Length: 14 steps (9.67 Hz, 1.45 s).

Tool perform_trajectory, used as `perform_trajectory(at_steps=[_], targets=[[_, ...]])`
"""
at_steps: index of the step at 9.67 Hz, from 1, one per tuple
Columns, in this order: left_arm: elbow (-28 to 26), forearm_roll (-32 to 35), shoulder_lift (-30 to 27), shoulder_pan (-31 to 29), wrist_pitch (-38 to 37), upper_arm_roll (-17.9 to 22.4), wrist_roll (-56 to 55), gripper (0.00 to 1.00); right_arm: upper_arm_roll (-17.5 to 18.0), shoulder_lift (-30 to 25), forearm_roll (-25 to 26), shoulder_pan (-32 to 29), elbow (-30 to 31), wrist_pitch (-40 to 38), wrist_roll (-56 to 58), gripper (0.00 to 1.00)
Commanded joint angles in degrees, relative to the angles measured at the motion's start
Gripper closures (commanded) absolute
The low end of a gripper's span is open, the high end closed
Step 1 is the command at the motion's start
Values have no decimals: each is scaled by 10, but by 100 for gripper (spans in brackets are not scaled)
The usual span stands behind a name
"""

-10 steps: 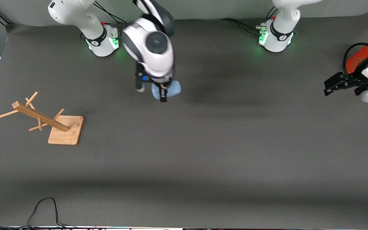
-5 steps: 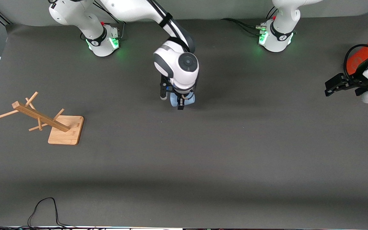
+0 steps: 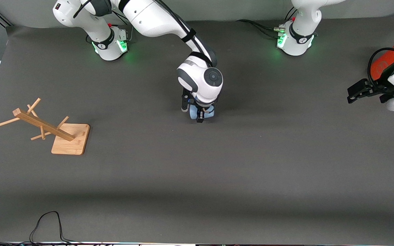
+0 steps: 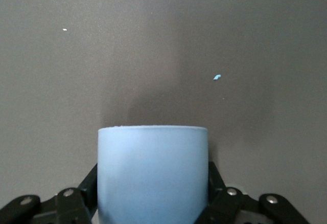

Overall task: Rotate and upright cup with both arms
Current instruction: 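Lower the cup onto its side and open the right gripper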

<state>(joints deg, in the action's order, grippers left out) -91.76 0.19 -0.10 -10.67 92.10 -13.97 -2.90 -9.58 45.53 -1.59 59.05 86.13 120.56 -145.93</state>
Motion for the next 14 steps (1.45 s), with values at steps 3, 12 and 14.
perform_trajectory(at_steps=[3, 12, 14], targets=[[8, -10, -5, 4, 0, -1, -6, 0, -8, 18, 3, 6, -23, -7, -18, 31], [5, 2, 7, 55, 3, -9, -102, 0, -12, -9, 5, 3, -25, -40, -9, 0], [5, 3, 18, 85, 8, -9, -147, 0, -12, -34, 4, -6, -60, -116, 15, 0]])
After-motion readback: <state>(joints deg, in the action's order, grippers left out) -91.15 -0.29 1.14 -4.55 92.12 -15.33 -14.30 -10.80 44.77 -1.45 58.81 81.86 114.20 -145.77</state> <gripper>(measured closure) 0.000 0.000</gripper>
